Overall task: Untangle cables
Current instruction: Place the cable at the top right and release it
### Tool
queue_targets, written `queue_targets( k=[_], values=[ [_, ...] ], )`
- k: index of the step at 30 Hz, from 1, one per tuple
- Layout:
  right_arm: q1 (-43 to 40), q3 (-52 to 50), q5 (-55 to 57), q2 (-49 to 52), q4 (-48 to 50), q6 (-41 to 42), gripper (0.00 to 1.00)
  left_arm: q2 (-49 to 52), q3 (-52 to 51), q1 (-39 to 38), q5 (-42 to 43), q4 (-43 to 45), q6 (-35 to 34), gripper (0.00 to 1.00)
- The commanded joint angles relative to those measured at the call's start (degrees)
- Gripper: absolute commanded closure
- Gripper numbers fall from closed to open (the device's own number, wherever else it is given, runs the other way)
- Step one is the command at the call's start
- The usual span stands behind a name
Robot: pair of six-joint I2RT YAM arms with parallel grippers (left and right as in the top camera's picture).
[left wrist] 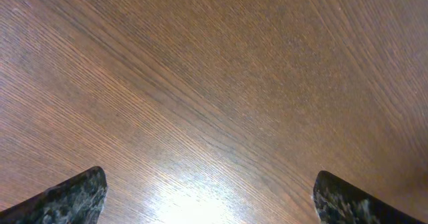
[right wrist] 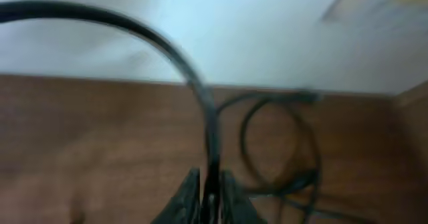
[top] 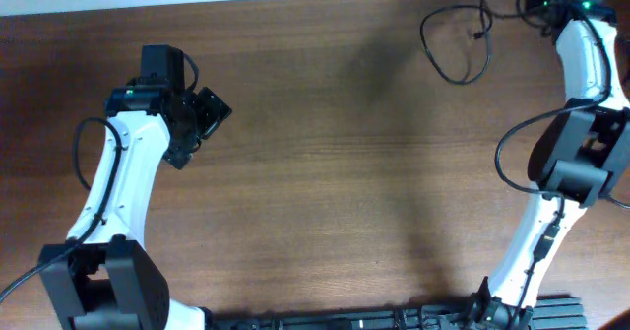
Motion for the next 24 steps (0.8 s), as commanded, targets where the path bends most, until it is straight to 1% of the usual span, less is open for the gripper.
queue_targets(
  k=[1,2,3,5,6,7,10,12,13,14,15,16,18,20,21,22,23,24],
  values=[
    [1.99,0.39,-3.56,4.11,-3.39,3.32,0.39,0.46,0.31,-0.04,0.42,0.07,0.52,0.01],
    [2.34,0.42,-6.99,3.61,-4.81,4.5,0.32,0.46,0.31,-0.04,0.42,0.07,0.52,0.01],
    [2.56,0.44,-9.44,3.23,-6.05,4.5,0.28,0.46,0.31,-0.04,0.42,0.07,0.52,0.01],
    [3.04,0.48,-10.62,2.1,-9.88,4.85,0.25,0.46,0.31,-0.04,0.42,0.07,0.52,0.01],
    [3.06,0.46,-10.86,2.23,-12.24,8.79,0.24,0.46,0.31,-0.04,0.42,0.07,0.52,0.01],
    [3.1,0.46,-10.82,2.89,-13.68,8.79,0.23,0.46,0.31,-0.04,0.39,0.07,0.52,0.01],
    [3.39,0.31,-10.82,5.99,-17.59,8.81,0.22,0.46,0.31,-0.02,0.42,0.07,0.52,0.01],
    [4.98,0.28,-10.82,7.19,-22.97,9.27,0.42,0.46,0.31,0.0,0.42,0.07,0.52,0.01],
    [6.62,0.17,-10.78,7.28,-27.45,9.42,0.43,0.46,0.31,0.0,0.42,0.07,0.52,0.01],
    [7.89,0.17,-10.62,7.26,-30.45,12.48,0.65,0.46,0.31,0.0,0.42,0.07,0.5,0.01],
    [8.76,0.17,-10.62,7.26,-32.24,13.99,0.86,0.46,0.31,0.0,0.42,0.07,0.52,0.01],
    [10.86,0.2,-10.6,7.17,-33.86,13.57,0.96,0.46,0.31,0.0,0.42,0.07,0.52,0.01],
    [13.66,0.26,-8.55,6.88,-35.36,11.52,0.96,0.46,0.31,0.0,0.42,0.07,0.52,0.01],
    [16.13,0.26,-0.31,6.88,-36.57,11.58,0.96,0.46,0.31,0.0,0.42,0.07,0.52,0.01],
    [15.98,0.26,5.25,6.78,-36.57,13.07,0.96,0.46,0.31,0.0,0.42,0.07,0.52,0.01],
    [14.03,0.28,9.51,6.16,-36.57,13.9,0.96,0.46,0.31,0.0,0.42,0.07,0.52,0.01],
    [11.76,1.53,10.51,5.79,-37.64,13.66,0.94,0.46,0.31,0.0,0.42,0.07,0.52,0.01],
    [10.27,4.07,9.94,5.46,-40.68,13.73,0.59,0.46,0.31,0.0,0.42,0.07,0.52,0.01]
  ],
)
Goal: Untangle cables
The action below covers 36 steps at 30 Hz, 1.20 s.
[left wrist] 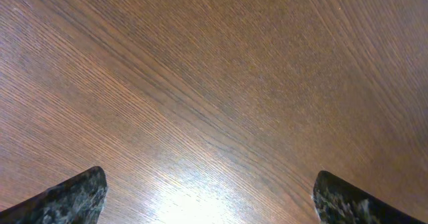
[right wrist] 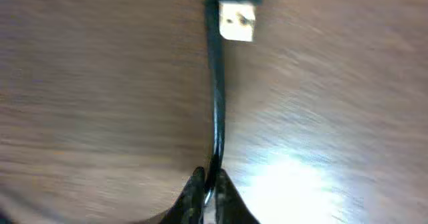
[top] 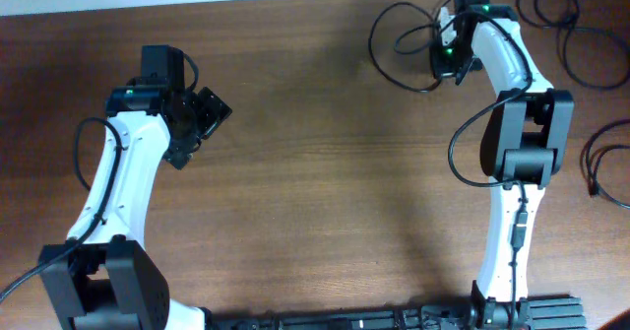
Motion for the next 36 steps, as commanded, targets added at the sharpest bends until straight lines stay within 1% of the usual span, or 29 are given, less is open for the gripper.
queue_targets(
  k=[1,2,4,5,6,7,9,10,13,14,15,17,18,20,22,25,27,29,32,36],
  values=[
    [-5.53,8.07,1.86,-0.98,-9.94,0.7,0.16,0.46,0.28,0.0,0.42,0.09,0.52,0.01],
    [-5.57,14.4,-0.87,-1.22,-16.72,0.72,0.01,0.46,0.28,0.0,0.42,0.09,0.52,0.01],
    [-5.05,28.72,-9.07,-2.6,-29.0,0.72,0.0,0.46,0.28,0.0,0.42,0.09,0.52,0.01],
    [-5.11,36.5,-9.46,-4.44,-36.0,0.76,0.0,0.46,0.28,0.0,0.42,0.09,0.52,0.01],
    [-5.46,41.44,-9.44,-6.12,-40.89,1.86,0.0,0.46,0.28,0.0,0.42,0.09,0.52,0.01],
    [-5.6,42.69,-9.44,-9.14,-40.81,3.26,0.0,0.46,0.28,0.0,0.42,0.09,0.52,0.01],
    [-5.57,42.69,-9.46,-15.41,-40.81,3.32,0.0,0.46,0.28,0.0,0.42,0.09,0.52,0.01],
    [-5.57,42.38,-9.49,-19.78,-40.81,5.01,0.0,0.46,0.28,0.0,0.42,0.09,0.52,0.01],
    [-5.57,40.0,-9.46,-28.04,-40.81,5.46,0.01,0.46,0.28,0.0,0.42,0.09,0.52,0.01],
    [-5.57,36.2,-9.42,-31.69,-40.81,5.44,0.01,0.46,0.28,0.0,0.42,0.09,0.52,0.01],
    [-5.57,30.03,-8.72,-35.34,-40.81,5.42,0.01,0.46,0.28,0.0,0.42,0.09,0.52,0.01],
    [-5.57,12.63,-8.35,-44.24,-40.79,5.42,0.0,0.46,0.28,0.0,0.42,0.09,0.52,0.01],
    [-5.57,2.03,-8.37,-51.15,-39.04,5.46,0.0,0.46,0.28,0.0,0.42,0.09,0.52,0.01],
    [-5.57,-9.51,-8.33,-61.33,-32.35,8.0,0.0,0.46,0.28,0.0,0.42,0.11,0.52,0.01],
    [-5.57,-24.2,-8.33,-76.0,-23.87,9.7,0.01,0.46,0.28,0.0,0.42,0.09,0.52,0.01],
    [-5.57,-42.34,-8.35,-91.58,-18.51,9.79,0.01,0.46,0.28,0.0,0.42,0.09,0.52,0.01],
    [-5.57,-49.37,-7.63,-99.43,-15.65,13.03,0.01,0.46,0.28,0.0,0.42,0.09,0.52,0.01],
    [-5.57,-52.57,-7.19,-105.63,-14.99,14.45,0.01,0.46,0.28,0.0,0.42,0.09,0.52,0.01],
    [-5.57,-52.7,-7.06,-108.93,-15.21,15.41,0.01,0.46,0.28,0.0,0.42,0.09,0.52,0.01],
    [-5.57,-52.85,-5.27,-109.98,-15.63,15.72,0.01,0.46,0.28,0.0,0.42,0.09,0.52,0.01]
  ],
)
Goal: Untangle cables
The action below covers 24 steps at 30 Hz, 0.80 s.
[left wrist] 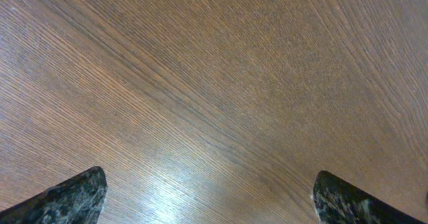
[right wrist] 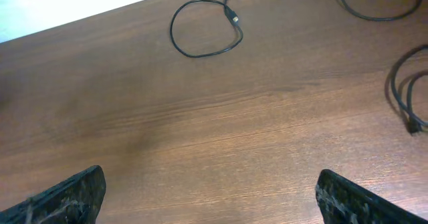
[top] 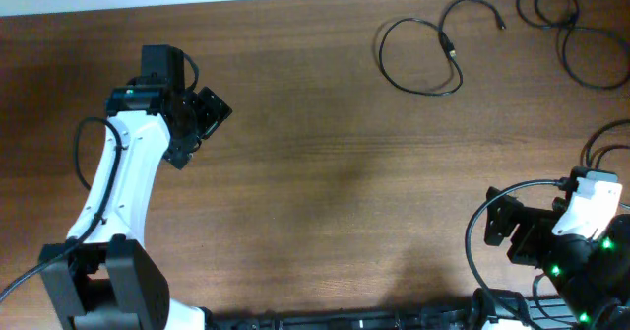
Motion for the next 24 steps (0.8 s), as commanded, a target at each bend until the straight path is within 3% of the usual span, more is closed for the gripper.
queue_targets(
  k=[1,6,11,16,23,24],
  values=[
    [-0.15,-0.52,1.95,-2.67,-0.09,0.63,0.01,0.37,0.2,0.0,0.2,0.09,0.52,0.01],
    [-0.15,-3.37,2.91,-11.74,-1.33,0.68,0.01,0.37,0.2,0.0,0.22,0.09,0.52,0.01],
    [-0.15,-8.74,2.38,-12.15,-3.61,7.13,0.01,0.37,0.2,0.0,0.22,0.09,0.52,0.01],
    [-0.15,-8.74,2.32,-12.15,-7.67,7.69,0.01,0.37,0.2,0.0,0.22,0.09,0.52,0.01],
    [-0.15,-10.93,5.73,-12.22,-1.16,7.5,0.01,0.37,0.2,0.0,0.22,0.09,0.52,0.01],
    [-0.15,-13.25,5.49,-12.55,3.5,7.52,0.01,0.37,0.2,0.0,0.22,0.09,0.52,0.01]
  ],
)
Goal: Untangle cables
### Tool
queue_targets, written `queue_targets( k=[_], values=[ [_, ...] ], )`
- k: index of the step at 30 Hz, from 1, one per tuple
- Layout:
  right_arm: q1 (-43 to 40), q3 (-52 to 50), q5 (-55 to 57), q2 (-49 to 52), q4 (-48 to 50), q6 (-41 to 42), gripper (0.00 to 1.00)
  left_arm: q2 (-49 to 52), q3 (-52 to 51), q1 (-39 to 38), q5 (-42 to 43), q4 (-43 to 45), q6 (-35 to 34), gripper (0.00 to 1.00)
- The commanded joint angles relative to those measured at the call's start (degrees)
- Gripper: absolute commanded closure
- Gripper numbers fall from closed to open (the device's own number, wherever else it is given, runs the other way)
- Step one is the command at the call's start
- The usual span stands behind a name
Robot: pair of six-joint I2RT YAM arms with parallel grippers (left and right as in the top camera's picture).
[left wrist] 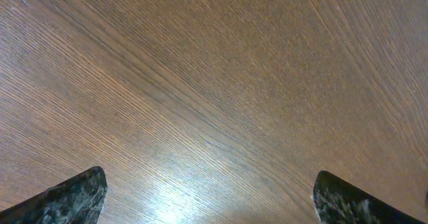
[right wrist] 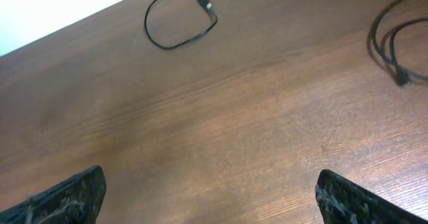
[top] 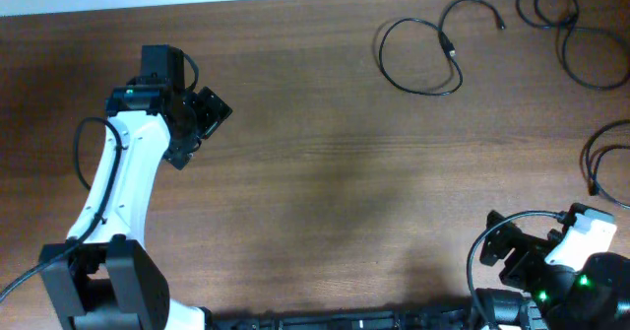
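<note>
Three thin black cables lie apart on the brown table (top: 325, 202). One forms a loop (top: 448, 46) at the far centre-right, also seen as a loop (right wrist: 175, 47) in the right wrist view. A second cable (top: 571, 20) curls in the far right corner. A third cable (top: 594, 185) lies at the right edge, its plug end (right wrist: 401, 80) visible from the wrist. My right gripper (top: 502, 246) (right wrist: 212, 204) is open and empty, drawn back at the near right. My left gripper (top: 197, 133) (left wrist: 210, 200) stands open over bare wood on the left.
A white wall strip runs along the table's far edge. A black rail (top: 345, 322) lies along the near edge between the arm bases.
My right arm has drawn a little further back toward the near right corner, and its view of the cables has shifted. The left arm and all three cables have not moved.
My right gripper was shut on a cable at the far right corner. Then it held that cable at the far centre-right. After that the cable lay there as a free loop, with the gripper open and the arm at the near right, where it remains.
</note>
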Motion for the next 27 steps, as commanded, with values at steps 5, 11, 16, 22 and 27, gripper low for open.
queue_targets(
  k=[5,11,16,22,27],
  values=[
    [-0.11,-15.56,-4.02,-10.84,23.85,0.28,0.01,0.37,0.2,0.0,0.2,0.11,0.52,0.01],
    [0.0,-37.33,-3.39,-20.24,48.61,0.31,0.01,0.37,0.2,0.0,0.2,0.11,0.52,0.01],
    [0.0,-43.52,-3.13,-20.24,61.22,0.28,0.01,0.37,0.2,0.0,0.2,0.11,0.52,0.01],
    [0.0,-51.65,-0.85,-20.24,70.07,0.33,0.01,0.37,0.2,0.0,0.2,0.11,0.52,0.01],
    [0.02,-56.78,-0.11,-20.24,72.13,0.55,0.01,0.37,0.2,0.0,0.2,0.11,0.52,0.01]
  ],
)
